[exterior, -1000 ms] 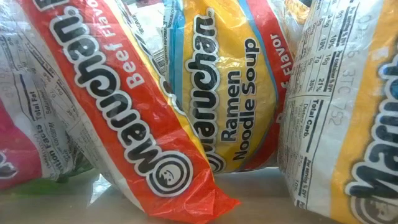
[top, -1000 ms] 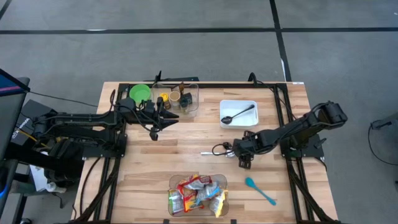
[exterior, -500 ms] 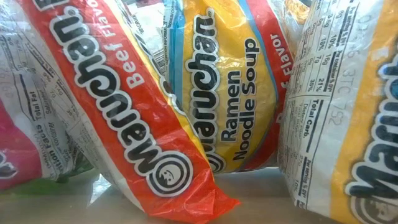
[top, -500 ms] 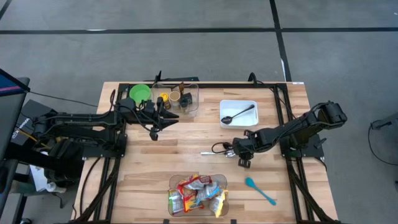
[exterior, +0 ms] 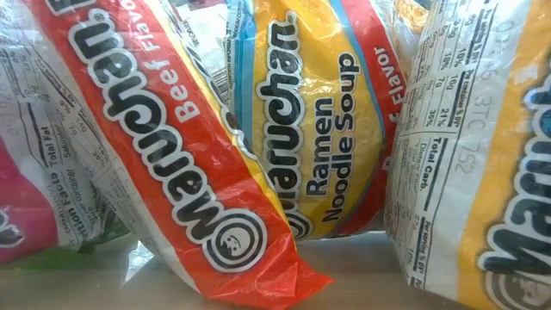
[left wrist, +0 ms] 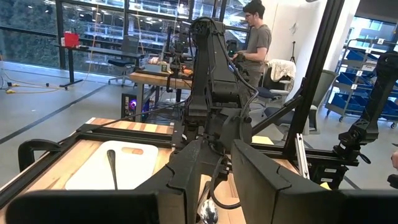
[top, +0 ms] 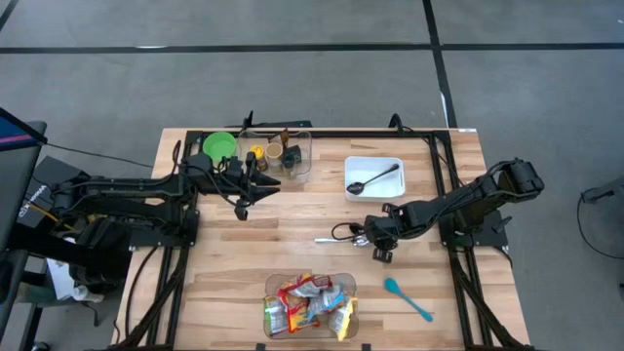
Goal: Pick & Place Food Item
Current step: Put the black spoon into the white bin
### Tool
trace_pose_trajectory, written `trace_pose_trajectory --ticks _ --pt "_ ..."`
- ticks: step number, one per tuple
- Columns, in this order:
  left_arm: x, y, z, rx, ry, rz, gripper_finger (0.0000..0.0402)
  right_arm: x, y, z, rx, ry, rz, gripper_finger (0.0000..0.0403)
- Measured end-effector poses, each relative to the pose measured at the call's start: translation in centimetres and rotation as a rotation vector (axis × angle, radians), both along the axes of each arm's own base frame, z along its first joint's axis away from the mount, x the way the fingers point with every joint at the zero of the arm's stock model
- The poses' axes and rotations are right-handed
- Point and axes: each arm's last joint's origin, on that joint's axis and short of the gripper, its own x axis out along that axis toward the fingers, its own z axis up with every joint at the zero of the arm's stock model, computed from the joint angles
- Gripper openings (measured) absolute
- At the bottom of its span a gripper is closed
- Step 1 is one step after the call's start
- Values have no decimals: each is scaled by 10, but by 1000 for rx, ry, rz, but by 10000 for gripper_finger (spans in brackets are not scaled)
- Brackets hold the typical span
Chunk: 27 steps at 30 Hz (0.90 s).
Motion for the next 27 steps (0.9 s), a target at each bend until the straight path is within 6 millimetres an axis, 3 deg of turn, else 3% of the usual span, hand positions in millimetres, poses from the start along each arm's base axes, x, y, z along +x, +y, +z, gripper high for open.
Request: trace_pose_trajectory --ticks 27 --pt "0 0 0 -23 0 -1 85 1 0 -10 -16 58 3 107"
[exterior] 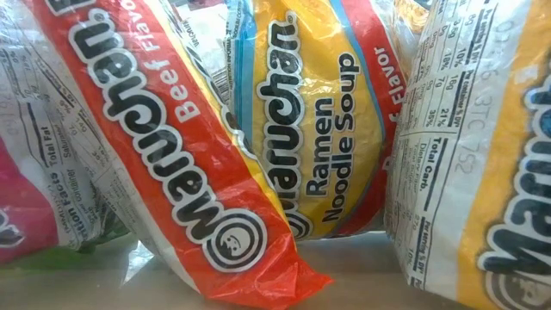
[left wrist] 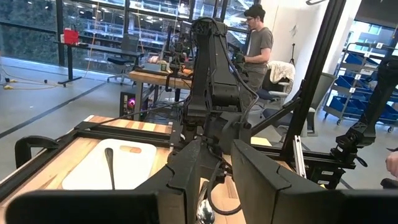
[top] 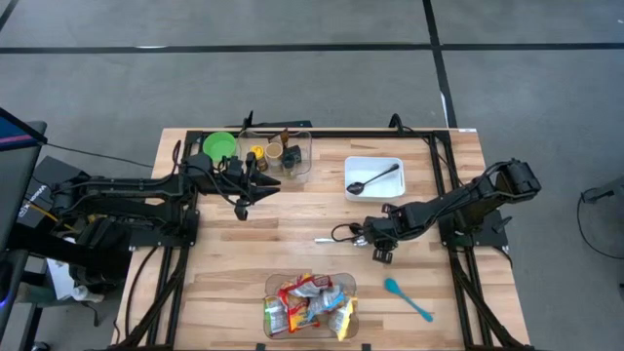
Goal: Pick & Place Food Item
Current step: Put the black spoon into the white bin
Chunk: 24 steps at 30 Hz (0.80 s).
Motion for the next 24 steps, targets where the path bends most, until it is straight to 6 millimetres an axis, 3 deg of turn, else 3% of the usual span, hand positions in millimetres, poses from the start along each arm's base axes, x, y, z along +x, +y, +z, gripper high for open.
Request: trace_pose_trajectory --ticks 13,24 --pt "0 0 0 0 0 -1 85 -1 -1 1 9 3 -4 102" --pt "0 0 0 0 0 -1 85 -1 -1 1 14 6 -6 24"
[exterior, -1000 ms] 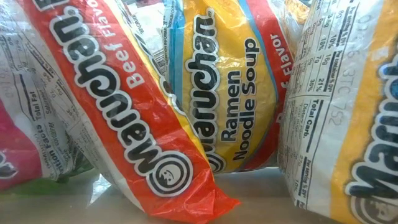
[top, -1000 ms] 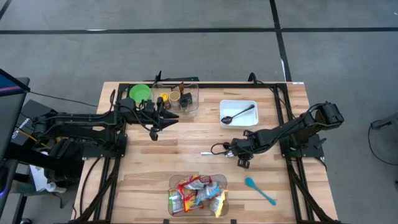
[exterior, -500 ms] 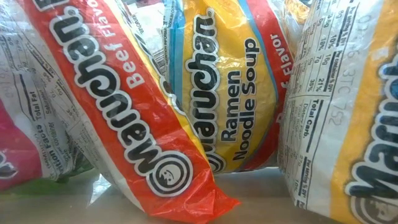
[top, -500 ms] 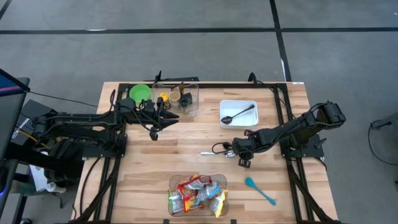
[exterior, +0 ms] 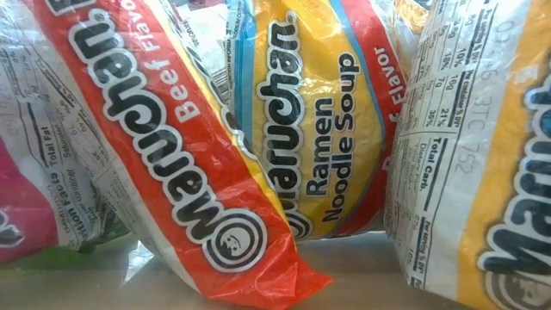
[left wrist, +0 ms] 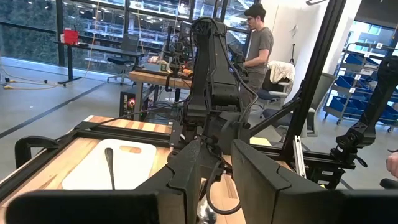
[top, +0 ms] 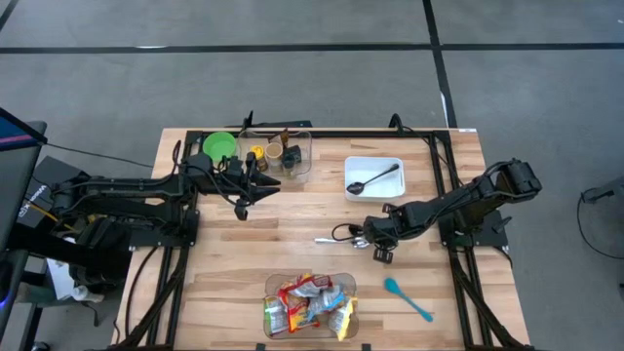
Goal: Pick & Place Food Item
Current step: Put the black spoon into the white bin
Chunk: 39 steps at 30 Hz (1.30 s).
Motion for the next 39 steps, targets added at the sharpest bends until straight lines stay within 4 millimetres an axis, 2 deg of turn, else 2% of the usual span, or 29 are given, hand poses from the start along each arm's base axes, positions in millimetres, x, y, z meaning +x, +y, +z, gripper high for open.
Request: trace_pose_trajectory --ticks 3,10,20,31,39 --pt "0 0 0 0 0 0 85 0 0 0 -5 1 -1 7" --pt "0 0 0 0 0 1 85 0 0 2 -9 1 -1 8" --pt "0 0 0 0 0 1 85 5 -2 20 -72 74 9 2" --pt "0 0 0 0 0 0 85 19 -4 45 -118 52 45 3" --pt "0 0 0 0 0 0 85 33 -2 74 -159 21 103 3"
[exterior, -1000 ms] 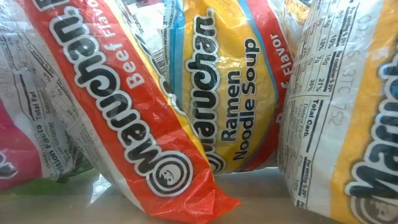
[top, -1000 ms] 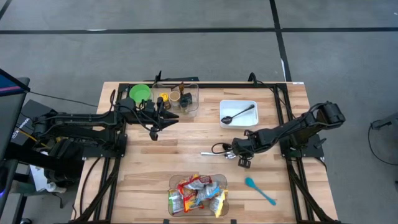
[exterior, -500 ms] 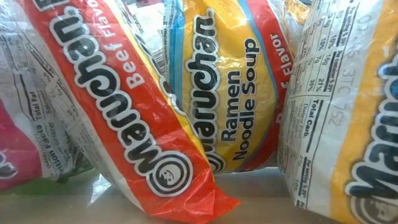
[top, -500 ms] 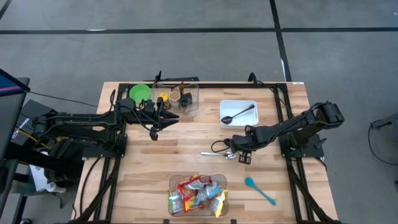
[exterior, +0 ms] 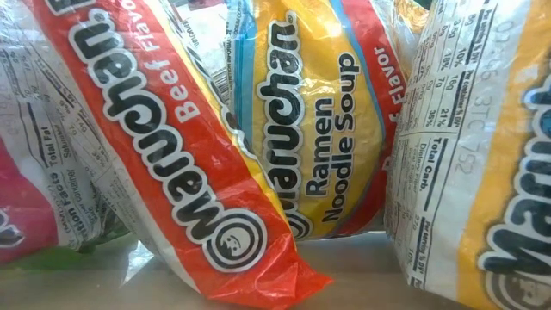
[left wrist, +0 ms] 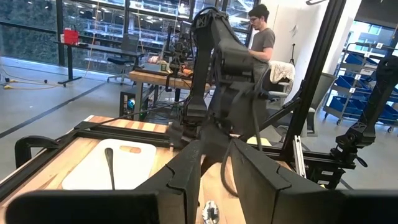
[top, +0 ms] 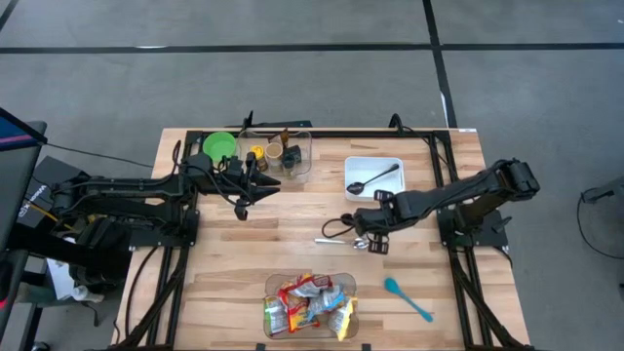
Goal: Pick & Place Food Item
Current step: Put the black spoon into the white bin
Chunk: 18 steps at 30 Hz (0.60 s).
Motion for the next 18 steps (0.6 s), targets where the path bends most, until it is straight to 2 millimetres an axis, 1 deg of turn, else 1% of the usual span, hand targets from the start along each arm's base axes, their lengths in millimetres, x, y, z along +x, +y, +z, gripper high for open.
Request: trace_pose_trajectory --ticks 7,14,18 --pt "0 0 0 0 0 0 85 6 -1 31 -82 9 25 3" --pt "0 0 0 0 0 0 85 14 -1 57 -149 -29 106 3" --pt "0 0 0 0 0 0 85 18 -7 71 -161 -47 126 3"
